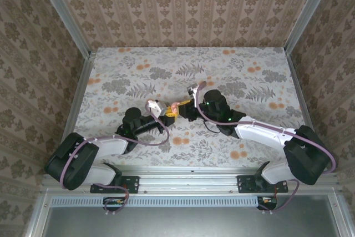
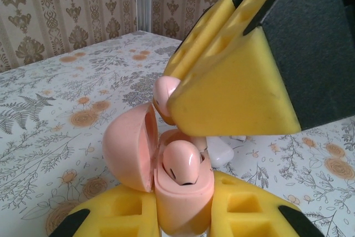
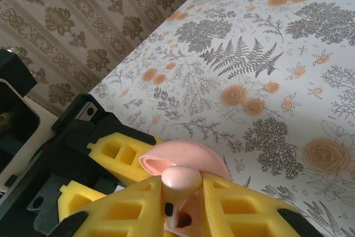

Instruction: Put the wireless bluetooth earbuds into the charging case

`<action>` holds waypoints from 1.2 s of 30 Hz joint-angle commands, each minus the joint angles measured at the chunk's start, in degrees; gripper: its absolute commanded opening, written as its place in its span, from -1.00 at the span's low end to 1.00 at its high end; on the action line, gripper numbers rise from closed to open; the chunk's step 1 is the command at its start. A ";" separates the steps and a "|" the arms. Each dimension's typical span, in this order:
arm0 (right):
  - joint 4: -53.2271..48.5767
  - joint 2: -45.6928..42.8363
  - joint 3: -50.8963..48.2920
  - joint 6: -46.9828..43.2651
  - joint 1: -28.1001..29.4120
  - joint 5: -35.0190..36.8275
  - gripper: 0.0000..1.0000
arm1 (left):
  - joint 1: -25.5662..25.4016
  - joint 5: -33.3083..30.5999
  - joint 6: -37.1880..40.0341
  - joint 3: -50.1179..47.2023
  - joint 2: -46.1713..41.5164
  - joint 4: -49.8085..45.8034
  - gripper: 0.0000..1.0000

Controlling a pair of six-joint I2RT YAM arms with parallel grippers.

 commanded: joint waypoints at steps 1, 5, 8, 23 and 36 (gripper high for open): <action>-4.59 0.36 1.45 -2.58 1.59 4.10 -0.58 | 0.15 -0.13 -0.96 1.32 -0.89 3.83 -0.88; -4.69 -1.82 0.53 -2.52 2.06 7.68 -0.58 | 0.16 -0.22 -0.97 1.21 -1.19 3.75 -0.88; -4.73 -2.24 -0.15 -1.96 2.02 9.82 -0.58 | 0.15 -0.31 -0.89 1.13 -1.51 3.59 -0.88; 0.24 -3.29 -0.94 -0.06 2.16 9.91 -0.58 | 0.11 -0.24 -1.11 1.03 -1.89 3.42 -0.87; 4.18 -2.79 -0.77 0.83 2.60 9.37 -0.58 | 0.14 -0.31 -2.04 1.01 -1.95 3.62 -0.87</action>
